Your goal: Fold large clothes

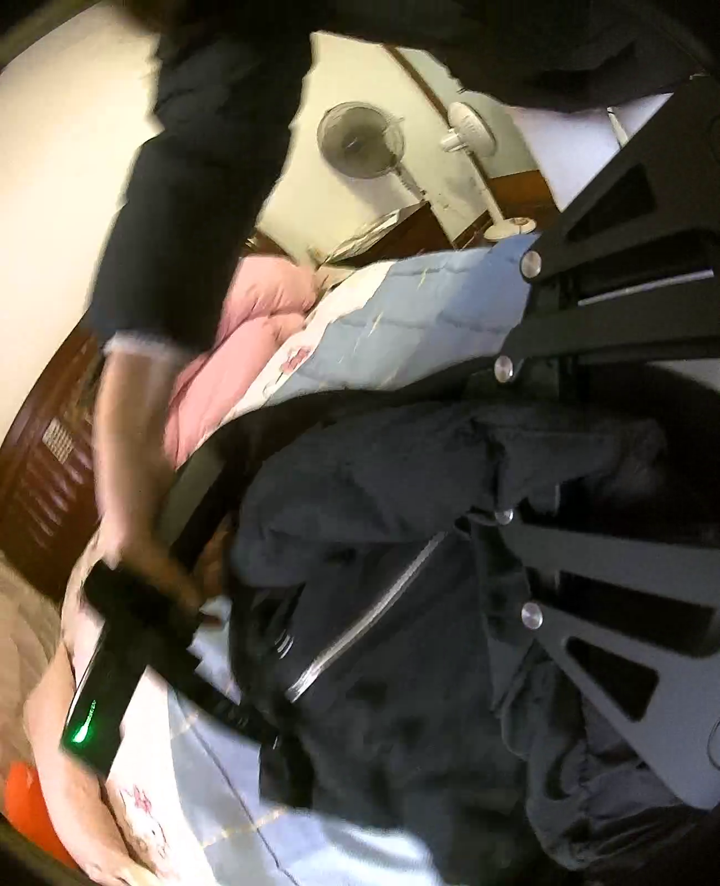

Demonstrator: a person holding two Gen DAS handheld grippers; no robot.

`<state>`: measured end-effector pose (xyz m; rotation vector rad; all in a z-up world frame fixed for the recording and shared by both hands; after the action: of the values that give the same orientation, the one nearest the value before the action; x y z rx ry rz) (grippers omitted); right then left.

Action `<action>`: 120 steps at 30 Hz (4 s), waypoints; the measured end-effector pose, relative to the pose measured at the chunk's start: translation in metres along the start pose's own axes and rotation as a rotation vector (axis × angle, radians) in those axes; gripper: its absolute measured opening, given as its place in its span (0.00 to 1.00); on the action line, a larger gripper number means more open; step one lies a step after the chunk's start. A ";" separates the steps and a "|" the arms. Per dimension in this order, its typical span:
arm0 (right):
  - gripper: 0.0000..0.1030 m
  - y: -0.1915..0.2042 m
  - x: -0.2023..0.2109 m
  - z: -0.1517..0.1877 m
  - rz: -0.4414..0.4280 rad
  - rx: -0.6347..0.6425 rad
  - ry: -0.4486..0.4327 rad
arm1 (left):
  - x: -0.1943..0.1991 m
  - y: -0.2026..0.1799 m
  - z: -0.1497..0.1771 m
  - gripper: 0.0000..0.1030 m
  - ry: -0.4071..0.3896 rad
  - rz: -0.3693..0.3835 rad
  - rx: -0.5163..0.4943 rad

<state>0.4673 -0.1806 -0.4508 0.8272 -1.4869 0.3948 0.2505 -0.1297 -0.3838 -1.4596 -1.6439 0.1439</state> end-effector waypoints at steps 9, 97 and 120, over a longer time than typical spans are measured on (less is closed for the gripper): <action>0.28 0.068 -0.011 0.050 -0.174 0.102 0.171 | 0.026 -0.020 0.004 0.10 -0.097 0.042 0.024; 0.99 -0.107 0.037 0.124 0.710 -0.628 -0.608 | 0.113 0.268 0.040 0.98 -0.312 -1.228 0.746; 0.99 0.356 0.341 0.302 0.695 -0.535 -0.595 | 0.248 -0.294 0.020 0.98 -0.297 -1.242 0.473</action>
<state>0.0351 -0.2347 -0.0713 -0.0450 -2.2969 0.2343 0.0477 0.0008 -0.0835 0.0747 -2.2675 0.0313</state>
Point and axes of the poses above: each gripper's, at about its wrist camera, not at the fingertips, and x roughly against the way its jaws point, y to its left, z to its underside, the point moved 7 cm from there along -x, roughly the way its jaws point
